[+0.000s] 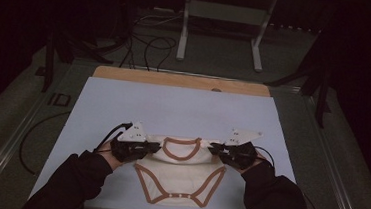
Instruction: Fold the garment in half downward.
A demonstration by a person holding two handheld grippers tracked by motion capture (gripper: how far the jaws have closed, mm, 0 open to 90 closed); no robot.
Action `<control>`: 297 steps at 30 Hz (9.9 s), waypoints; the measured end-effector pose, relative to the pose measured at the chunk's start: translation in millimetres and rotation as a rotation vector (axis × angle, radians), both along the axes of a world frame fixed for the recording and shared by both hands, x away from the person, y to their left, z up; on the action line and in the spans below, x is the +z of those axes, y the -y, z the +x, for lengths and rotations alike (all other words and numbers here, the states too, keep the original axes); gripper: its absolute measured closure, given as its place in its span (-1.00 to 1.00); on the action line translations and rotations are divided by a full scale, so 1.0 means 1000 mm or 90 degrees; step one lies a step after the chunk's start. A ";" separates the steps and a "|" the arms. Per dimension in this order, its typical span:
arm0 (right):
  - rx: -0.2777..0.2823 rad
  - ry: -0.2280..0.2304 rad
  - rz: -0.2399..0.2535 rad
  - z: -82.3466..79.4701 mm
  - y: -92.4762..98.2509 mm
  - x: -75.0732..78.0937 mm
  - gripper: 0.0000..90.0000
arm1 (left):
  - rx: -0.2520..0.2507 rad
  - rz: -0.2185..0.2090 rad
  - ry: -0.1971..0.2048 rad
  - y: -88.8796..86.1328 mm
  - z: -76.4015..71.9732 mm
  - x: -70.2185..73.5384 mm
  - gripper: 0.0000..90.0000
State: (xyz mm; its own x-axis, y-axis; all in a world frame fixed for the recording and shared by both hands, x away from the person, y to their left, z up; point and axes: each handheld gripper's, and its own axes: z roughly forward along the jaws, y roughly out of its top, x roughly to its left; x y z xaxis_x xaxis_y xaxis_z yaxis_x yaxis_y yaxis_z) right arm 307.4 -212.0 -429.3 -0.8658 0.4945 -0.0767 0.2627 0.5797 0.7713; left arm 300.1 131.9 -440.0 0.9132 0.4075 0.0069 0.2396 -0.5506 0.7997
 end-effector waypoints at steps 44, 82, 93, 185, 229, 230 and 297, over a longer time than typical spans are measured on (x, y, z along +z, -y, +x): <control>0.043 -0.043 0.053 -0.043 0.007 -0.029 -0.13 | -0.032 -0.032 -0.078 -0.017 -0.027 -0.041 -0.84; -0.049 -0.028 0.087 0.034 0.020 -0.027 -0.77 | 0.089 -0.028 -0.012 -0.026 0.041 -0.025 -0.95; -0.086 -0.061 0.062 0.050 0.023 -0.043 -0.77 | 0.170 -0.019 -0.083 -0.033 0.069 -0.044 -0.94; -0.162 -0.074 -0.007 0.127 0.015 -0.033 0.96 | 0.195 0.032 -0.084 -0.027 0.133 -0.029 0.92; -0.227 -0.142 -0.033 0.158 0.011 -0.074 0.84 | 0.256 0.064 -0.140 -0.014 0.163 -0.070 0.56; -0.228 -0.140 -0.033 0.158 0.012 -0.073 0.77 | 0.256 0.073 -0.138 -0.013 0.163 -0.069 0.43; -0.028 -0.077 0.064 0.119 -0.083 -0.024 -0.78 | 0.027 -0.029 0.005 -0.019 0.031 -0.026 -0.99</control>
